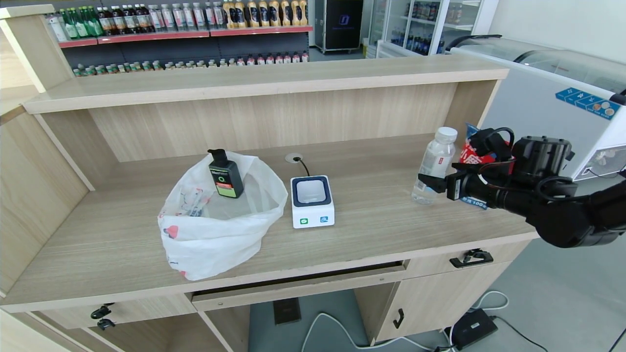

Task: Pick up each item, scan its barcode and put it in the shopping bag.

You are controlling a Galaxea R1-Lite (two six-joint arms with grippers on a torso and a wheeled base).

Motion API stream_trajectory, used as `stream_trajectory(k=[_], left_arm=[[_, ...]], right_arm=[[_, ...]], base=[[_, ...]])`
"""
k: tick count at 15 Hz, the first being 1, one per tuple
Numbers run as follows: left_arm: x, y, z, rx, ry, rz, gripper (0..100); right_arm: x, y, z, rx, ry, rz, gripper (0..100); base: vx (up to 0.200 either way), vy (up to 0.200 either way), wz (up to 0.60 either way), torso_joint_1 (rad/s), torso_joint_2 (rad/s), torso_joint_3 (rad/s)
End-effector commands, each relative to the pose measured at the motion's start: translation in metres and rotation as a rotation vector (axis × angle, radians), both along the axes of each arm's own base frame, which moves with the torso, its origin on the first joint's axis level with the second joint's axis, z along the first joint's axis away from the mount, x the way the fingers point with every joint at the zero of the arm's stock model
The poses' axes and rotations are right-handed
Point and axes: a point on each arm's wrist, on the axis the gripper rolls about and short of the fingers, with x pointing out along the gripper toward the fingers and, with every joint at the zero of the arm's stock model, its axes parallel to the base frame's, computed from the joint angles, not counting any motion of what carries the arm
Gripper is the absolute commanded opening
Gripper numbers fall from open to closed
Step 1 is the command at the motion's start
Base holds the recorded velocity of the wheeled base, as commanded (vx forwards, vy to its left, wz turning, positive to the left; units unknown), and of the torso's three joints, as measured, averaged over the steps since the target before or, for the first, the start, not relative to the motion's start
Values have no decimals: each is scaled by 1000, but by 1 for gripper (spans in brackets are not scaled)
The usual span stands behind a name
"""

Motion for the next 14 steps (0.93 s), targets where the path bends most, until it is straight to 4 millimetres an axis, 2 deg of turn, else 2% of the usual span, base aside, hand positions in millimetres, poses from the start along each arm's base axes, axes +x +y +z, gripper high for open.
stream_trajectory(k=[1, 4, 6, 14], left_arm=[[0, 0, 0, 0, 1, 0, 100], [0, 0, 0, 0, -1, 0, 100], [0, 0, 0, 0, -1, 0, 100], [0, 0, 0, 0, 1, 0, 100]], right_arm=[[9, 1, -8, -4, 4, 2, 100], [17, 6, -14, -5, -1, 12, 100], [30, 12, -12, -3, -31, 25, 100], [48, 22, -24, -2, -55, 44, 100]], base=[[0, 0, 0, 0, 0, 0], [0, 0, 0, 0, 0, 0], [0, 0, 0, 0, 0, 0], [0, 0, 0, 0, 0, 0]])
